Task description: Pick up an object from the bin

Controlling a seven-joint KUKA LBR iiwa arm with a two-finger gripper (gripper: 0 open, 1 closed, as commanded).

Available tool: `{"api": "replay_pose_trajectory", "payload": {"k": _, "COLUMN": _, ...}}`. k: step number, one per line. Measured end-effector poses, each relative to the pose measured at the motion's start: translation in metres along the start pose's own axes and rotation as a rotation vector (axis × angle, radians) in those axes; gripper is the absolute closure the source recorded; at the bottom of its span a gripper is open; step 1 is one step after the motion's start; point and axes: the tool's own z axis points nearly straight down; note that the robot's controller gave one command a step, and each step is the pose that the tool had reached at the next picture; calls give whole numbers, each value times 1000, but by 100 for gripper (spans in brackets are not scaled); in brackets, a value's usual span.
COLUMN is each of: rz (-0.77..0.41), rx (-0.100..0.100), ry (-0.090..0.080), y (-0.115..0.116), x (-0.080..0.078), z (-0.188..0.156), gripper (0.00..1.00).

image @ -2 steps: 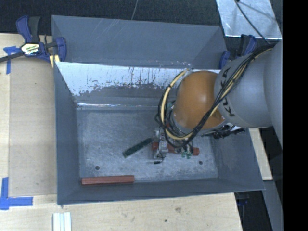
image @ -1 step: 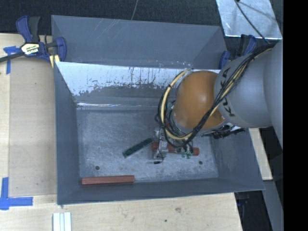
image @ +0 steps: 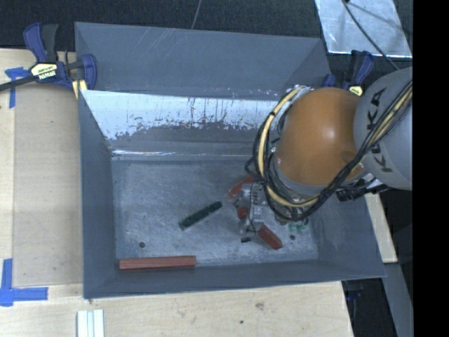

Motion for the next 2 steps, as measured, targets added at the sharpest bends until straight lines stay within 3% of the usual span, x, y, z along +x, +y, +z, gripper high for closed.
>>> {"api": "replay_pose_trajectory", "payload": {"k": 1, "rz": 0, "rx": 0, "ry": 0, "y": 0, "x": 0, "z": 0, "gripper": 100}}
{"api": "replay_pose_trajectory", "payload": {"k": 2, "rz": 7, "rx": 1, "ry": 4, "y": 3, "x": -22, "z": -49, "gripper": 100}}
